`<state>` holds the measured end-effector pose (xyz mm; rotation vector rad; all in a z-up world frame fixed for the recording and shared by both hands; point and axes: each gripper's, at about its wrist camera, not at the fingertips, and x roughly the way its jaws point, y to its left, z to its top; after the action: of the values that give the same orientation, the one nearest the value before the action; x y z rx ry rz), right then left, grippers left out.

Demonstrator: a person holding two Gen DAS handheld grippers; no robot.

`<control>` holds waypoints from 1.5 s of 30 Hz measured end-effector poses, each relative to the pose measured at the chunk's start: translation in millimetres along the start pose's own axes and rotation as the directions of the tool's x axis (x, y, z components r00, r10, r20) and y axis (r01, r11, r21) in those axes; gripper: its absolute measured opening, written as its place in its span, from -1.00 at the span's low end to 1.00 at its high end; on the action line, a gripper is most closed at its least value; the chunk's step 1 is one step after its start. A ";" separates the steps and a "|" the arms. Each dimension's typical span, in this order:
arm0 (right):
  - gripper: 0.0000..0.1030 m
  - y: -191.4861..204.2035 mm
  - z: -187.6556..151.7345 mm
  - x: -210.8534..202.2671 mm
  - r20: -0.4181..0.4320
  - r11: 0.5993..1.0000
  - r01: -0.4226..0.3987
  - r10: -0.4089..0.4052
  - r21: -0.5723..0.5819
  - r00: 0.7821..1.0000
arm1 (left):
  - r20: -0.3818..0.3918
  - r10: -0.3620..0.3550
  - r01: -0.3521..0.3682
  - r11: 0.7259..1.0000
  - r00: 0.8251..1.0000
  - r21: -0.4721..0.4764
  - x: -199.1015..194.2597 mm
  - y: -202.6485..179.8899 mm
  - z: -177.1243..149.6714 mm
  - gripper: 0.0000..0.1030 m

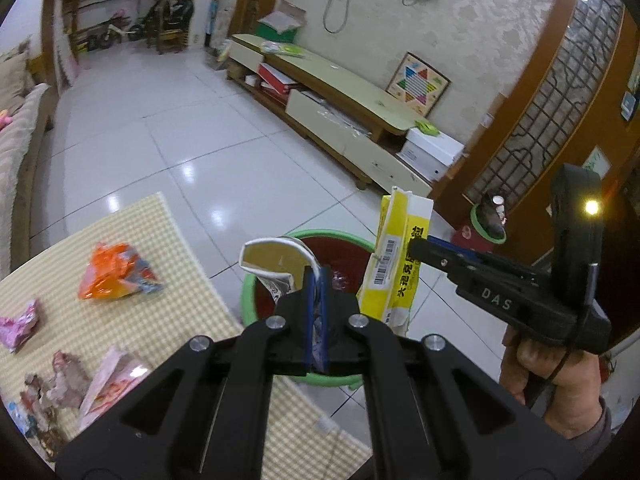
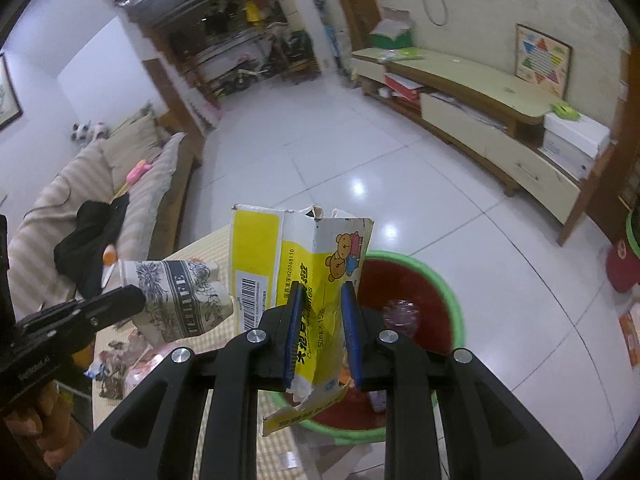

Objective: Collect trash
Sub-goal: 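Carry both items to the green bin and open both tools to drop them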

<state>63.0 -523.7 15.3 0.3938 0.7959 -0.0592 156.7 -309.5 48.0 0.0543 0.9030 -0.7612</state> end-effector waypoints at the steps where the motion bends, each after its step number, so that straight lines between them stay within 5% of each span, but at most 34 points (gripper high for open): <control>1: -0.63 -5.1 0.8 -0.3 0.000 1.000 0.010 -0.010 0.006 1.000 | -0.005 -0.005 0.005 1.000 1.000 0.002 4.1 -2.0 0.8 -0.96; 25: -0.60 -42.7 5.5 17.4 -0.064 0.996 0.051 -0.046 0.080 0.997 | -0.097 -0.057 0.056 0.998 0.994 -0.007 60.5 -23.1 4.1 -0.96; 26: -0.56 -43.0 5.4 17.9 -0.069 0.996 0.050 -0.045 0.079 0.997 | -0.097 -0.056 0.055 0.998 0.994 -0.009 60.7 -22.8 4.4 -0.91; 28: -0.55 -45.2 6.1 18.5 -0.069 0.996 0.049 -0.043 0.081 0.997 | -0.090 -0.047 0.046 0.999 0.995 -0.017 59.1 -21.0 4.6 -0.38; 31: -0.42 -45.4 7.7 17.3 -0.064 0.996 0.054 -0.049 0.077 0.997 | -0.068 -0.038 0.036 0.999 0.997 -0.032 53.3 -16.3 4.7 -0.02; 37: 0.47 -41.1 8.5 14.9 -0.046 0.996 0.060 -0.057 0.068 0.997 | -0.013 -0.006 0.005 0.997 1.000 -0.078 33.1 -0.8 3.2 0.87; 45: 0.72 -16.5 11.7 16.7 -0.034 0.999 0.044 -0.044 0.013 0.998 | 0.025 0.085 -0.082 0.990 0.996 -0.118 -9.0 30.9 -15.0 0.89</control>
<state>79.4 -541.7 5.6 0.3913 0.8376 -0.0997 162.0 -276.1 36.9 -0.0221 0.9095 -0.6290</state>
